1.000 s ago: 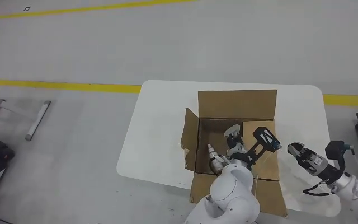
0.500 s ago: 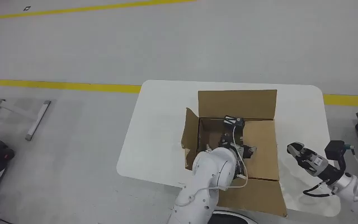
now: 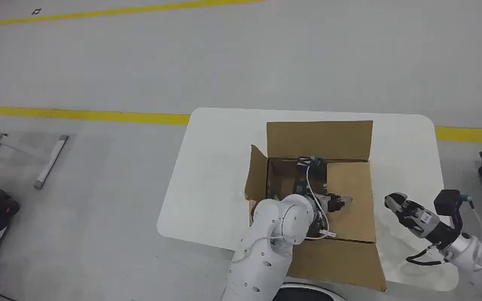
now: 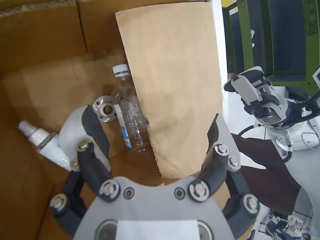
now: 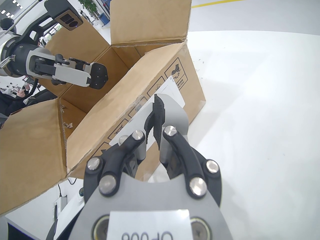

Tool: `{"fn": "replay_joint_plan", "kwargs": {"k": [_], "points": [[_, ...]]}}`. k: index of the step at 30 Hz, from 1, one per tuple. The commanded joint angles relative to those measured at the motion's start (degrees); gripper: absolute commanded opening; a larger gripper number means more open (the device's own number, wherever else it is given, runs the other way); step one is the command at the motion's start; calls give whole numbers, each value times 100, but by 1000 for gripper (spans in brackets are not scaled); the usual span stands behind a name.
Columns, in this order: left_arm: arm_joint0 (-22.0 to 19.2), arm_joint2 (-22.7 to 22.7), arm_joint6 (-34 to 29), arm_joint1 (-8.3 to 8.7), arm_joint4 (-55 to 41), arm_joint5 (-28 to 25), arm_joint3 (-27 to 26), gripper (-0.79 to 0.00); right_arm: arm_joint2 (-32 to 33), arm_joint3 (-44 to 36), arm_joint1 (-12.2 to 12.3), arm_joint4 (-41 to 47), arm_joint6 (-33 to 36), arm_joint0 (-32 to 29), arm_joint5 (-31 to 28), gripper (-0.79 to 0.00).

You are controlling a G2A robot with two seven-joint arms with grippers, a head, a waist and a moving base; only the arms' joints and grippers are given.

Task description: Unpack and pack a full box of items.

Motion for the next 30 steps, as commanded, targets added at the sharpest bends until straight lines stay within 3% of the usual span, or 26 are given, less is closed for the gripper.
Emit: {"fn": "replay_joint_plan", "kwargs": {"k": [1,18,30], "points": [[110,-97,241,-5,-496,-18,34,0,-16,-4,-6,-13,12,16,-1,-785],[26,-626,719,55,-2652,-308,1037,0,-478,222,-87,-155,193,307,-43,-785],[-139,-645,532,90,-4092,-610,960,0,-535,284,-112,-177,186,395,-96,-785]]}}
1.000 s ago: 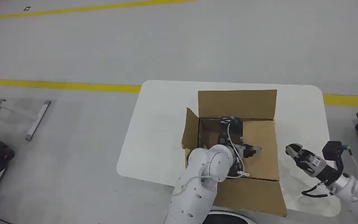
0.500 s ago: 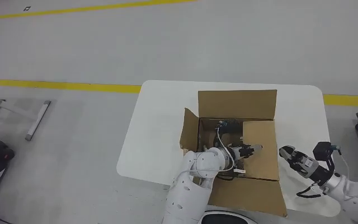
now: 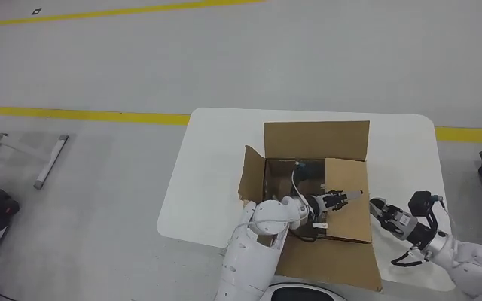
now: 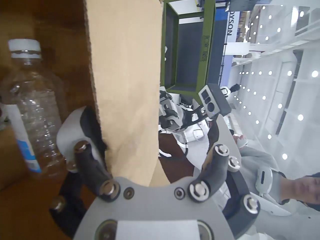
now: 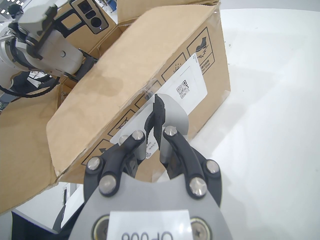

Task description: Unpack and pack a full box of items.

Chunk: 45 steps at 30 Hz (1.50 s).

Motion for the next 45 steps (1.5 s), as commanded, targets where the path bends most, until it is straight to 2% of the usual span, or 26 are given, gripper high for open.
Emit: {"fn": "replay_joint_plan", "kwargs": {"k": [1,4,6,7,8,11,12,15,18,19,22,27,31,35,39,42,44,45], "points": [[-59,78,-59,14,17,18,-110,0,57,-1,2,52,-34,-24,-10,-785],[-131,210,-101,14,-119,62,-359,0,247,8,16,152,-107,-92,4,-782],[-239,326,-129,16,-85,87,-502,0,431,45,29,348,-167,-167,-23,-736],[-291,393,-138,11,-121,89,-559,0,540,74,37,488,-188,-208,-51,-677],[-347,461,-153,3,-191,77,-594,0,648,108,46,654,-190,-246,-100,-539],[-589,704,-173,-23,-245,32,-536,0,961,267,80,1394,-75,-346,-298,-406],[-685,804,-178,-36,-242,-3,-469,0,1048,337,92,1759,10,-376,-377,-249],[-932,1095,-159,-95,-424,-80,-155,0,1173,505,140,3136,555,-451,-564,-172],[-1169,1424,-130,-168,-541,-178,222,0,1236,567,215,4455,1395,-476,-506,-225],[-1238,1518,-41,-191,-519,-174,351,0,1249,575,243,4806,1720,-468,-435,-200],[-1397,1880,88,-267,-424,-213,660,0,1267,632,310,5668,2563,-375,-202,-231],[-1585,2224,172,-360,-435,-273,973,0,1316,677,343,6083,3036,-227,2,-228],[-1669,2326,219,-398,-495,-288,1134,0,1280,538,339,5983,3171,-186,44,-268],[-1709,2374,265,-404,-448,-247,1248,0,1181,419,320,5932,3228,-175,40,-397],[-1721,2397,273,-400,-426,-210,1280,0,1152,349,308,5766,3230,-177,66,-434],[-1720,2404,274,-397,-438,-203,1285,0,1114,343,294,5689,3192,-164,104,-606],[-1713,2408,273,-393,-442,-200,1282,0,1088,355,286,5629,3174,-144,118,-748],[-1709,2404,273,-389,-444,-189,1273,0,1076,378,282,5593,3164,-137,134,-785]]}}
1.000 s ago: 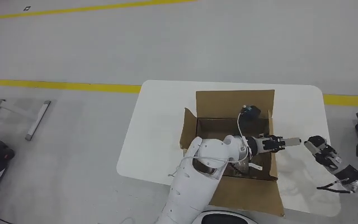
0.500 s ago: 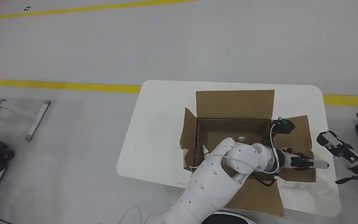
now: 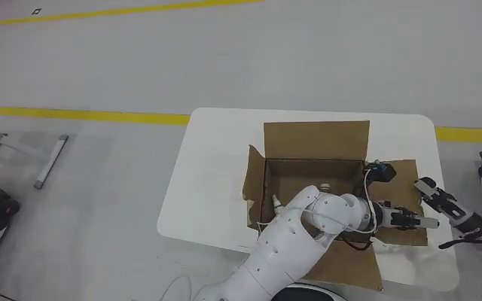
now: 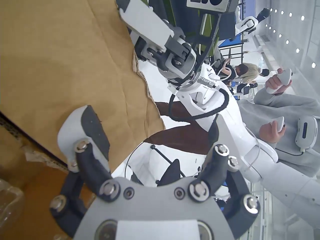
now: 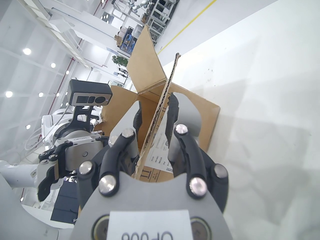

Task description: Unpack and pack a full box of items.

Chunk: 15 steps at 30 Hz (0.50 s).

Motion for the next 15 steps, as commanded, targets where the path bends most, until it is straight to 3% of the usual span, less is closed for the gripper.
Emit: {"fn": "replay_joint_plan", "kwargs": {"k": [1,9,13,14,15], "points": [[13,-11,0,9,-6,16,-27,0,-22,33,-8,-64,-28,18,15,-785],[142,-425,37,212,479,326,-622,0,-100,159,-40,-208,-119,59,26,-785],[369,-714,-83,423,1461,913,-1145,0,-104,184,-49,-258,-136,71,44,-785],[435,-751,-180,473,1753,1125,-1303,0,-100,185,-51,-262,-138,75,40,-757],[536,-821,-315,517,1899,1315,-1451,0,-74,176,-52,-254,-170,81,7,-637]]}}
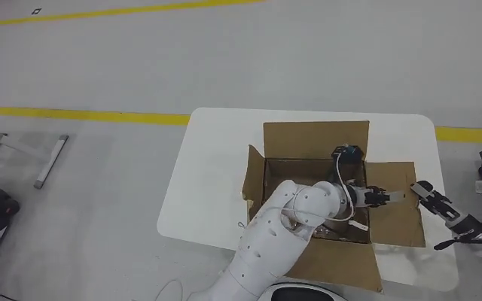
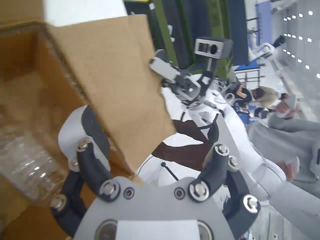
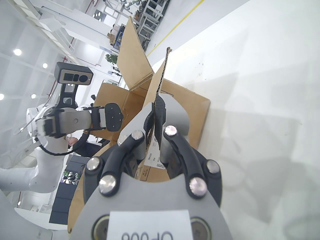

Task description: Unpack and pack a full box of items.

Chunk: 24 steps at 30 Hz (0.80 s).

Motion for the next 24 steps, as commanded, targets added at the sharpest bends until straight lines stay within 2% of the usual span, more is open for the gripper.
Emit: {"fn": "replay_joint_plan", "kwargs": {"k": [1,2,3,4,5,8,13,20,24], "points": [[202,-144,-285,89,355,392,-334,0,53,-17,-1,-17,-48,1,-63,-545],[258,-203,-443,135,563,526,-442,0,155,-18,8,-217,-123,0,-86,-459],[284,-213,-590,181,886,627,-551,0,219,-101,5,-321,-244,-20,-145,-145],[322,-212,-721,221,1167,704,-672,0,251,-190,-5,-302,-357,-73,-233,-22],[376,-230,-826,257,1396,792,-777,0,339,-268,-7,-348,-456,-121,-296,0],[499,-201,-1160,348,2052,891,-987,0,713,-582,-8,-833,-821,-286,-441,0],[600,5,-1620,450,3283,1009,-943,0,1162,-1299,-51,-2043,-1337,-680,-311,0],[708,69,-1583,424,3248,1071,-854,0,1070,-1773,-111,-2619,-1469,-928,-162,0],[522,253,-1485,358,3285,1025,-444,0,902,-1774,-131,-2749,-1453,-872,-118,0]]}}
